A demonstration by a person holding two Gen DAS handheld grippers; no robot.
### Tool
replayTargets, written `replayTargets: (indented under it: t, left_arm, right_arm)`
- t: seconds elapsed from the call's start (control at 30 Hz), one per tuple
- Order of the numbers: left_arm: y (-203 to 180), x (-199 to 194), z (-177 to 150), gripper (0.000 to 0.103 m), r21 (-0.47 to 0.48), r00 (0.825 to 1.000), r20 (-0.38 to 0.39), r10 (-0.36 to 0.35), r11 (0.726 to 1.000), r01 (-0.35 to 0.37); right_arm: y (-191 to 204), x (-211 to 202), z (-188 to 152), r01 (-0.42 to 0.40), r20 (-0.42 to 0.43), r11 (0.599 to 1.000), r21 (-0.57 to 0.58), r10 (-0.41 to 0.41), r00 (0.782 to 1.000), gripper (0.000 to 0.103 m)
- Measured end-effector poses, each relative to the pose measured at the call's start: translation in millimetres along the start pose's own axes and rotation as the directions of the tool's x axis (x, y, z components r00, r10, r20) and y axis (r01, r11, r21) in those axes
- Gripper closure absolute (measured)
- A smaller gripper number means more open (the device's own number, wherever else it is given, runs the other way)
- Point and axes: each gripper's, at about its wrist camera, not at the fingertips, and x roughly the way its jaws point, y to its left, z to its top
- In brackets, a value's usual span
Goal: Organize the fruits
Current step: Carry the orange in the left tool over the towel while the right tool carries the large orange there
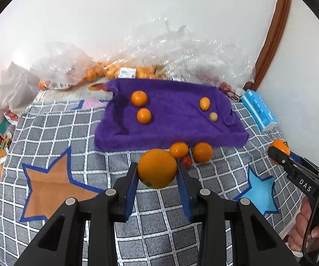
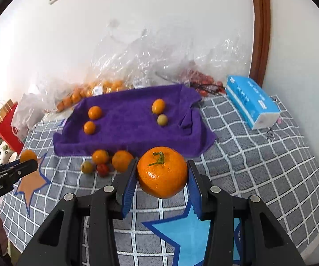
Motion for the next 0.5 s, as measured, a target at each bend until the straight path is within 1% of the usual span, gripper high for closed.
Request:
replayTargets:
  t: [0.17, 0.5]
  left_arm:
    - [1.8, -7.2, 10.3, 0.070, -0.003, 1.000, 0.022, -0.011, 1.000, 0.011]
    - [1.5, -12.0, 29.3, 0.070, 0.001, 0.999, 0.049, -0.019, 1.000, 0.019]
  right_arm:
    - [-1.8, -6.4, 10.9, 0.005, 0.018, 1.000, 0.019, -0.005, 1.000, 0.060]
    - [-4.1, -12.9, 27.5, 0.022, 0.045, 1.000, 0.021, -0.023, 0.999, 0.060]
